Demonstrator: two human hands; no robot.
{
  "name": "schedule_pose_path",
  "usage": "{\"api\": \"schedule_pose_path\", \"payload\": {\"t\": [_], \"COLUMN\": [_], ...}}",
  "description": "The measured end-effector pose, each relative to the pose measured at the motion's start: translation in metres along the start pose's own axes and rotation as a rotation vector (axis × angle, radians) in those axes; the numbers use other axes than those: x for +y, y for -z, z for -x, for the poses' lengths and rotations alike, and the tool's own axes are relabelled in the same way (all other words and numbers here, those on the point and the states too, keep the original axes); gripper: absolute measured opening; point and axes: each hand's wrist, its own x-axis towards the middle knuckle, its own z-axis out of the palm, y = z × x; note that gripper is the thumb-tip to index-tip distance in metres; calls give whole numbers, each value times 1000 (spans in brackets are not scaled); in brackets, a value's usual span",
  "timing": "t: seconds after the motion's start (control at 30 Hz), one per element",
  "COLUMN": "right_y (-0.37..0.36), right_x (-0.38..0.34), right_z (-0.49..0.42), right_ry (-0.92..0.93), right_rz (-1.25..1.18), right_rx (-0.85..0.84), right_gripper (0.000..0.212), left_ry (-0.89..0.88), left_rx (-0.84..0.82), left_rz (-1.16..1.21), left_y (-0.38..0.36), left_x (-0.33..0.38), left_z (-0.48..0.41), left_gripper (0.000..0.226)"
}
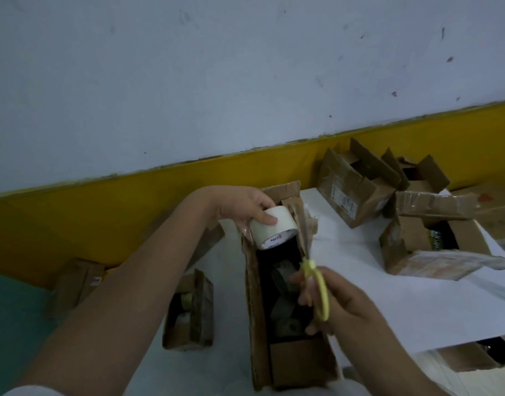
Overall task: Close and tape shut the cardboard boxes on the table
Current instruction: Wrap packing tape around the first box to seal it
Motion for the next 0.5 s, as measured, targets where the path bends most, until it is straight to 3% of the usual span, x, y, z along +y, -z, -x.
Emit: {"api": "schedule_pose_path", "payload": {"t": [0.1,0.2,0.27,0.37,0.5], "right_y": [31,50,52,38,11], "right_x": [-13,-10,-3,11,32], "right_z": [-12,-27,-34,-31,-24], "right_ry": [143,139,126,124,68], "right_rz": [10,39,146,500,970], "right_rx": [208,260,217,42,-116], "right_gripper": [26,28,23,21,44], "left_ry": [-80,-143,-178,-203,-186], "left_rx": [148,264,306,330,332], "left_rz": [48,209,236,209,268], "left_y": [-11,-33,-45,-51,-48], "left_x": [-9,-19,-21,-16,-14], "left_z": [4,-2,-6,-9,-7], "left_gripper": [26,19,15,11,13]}}
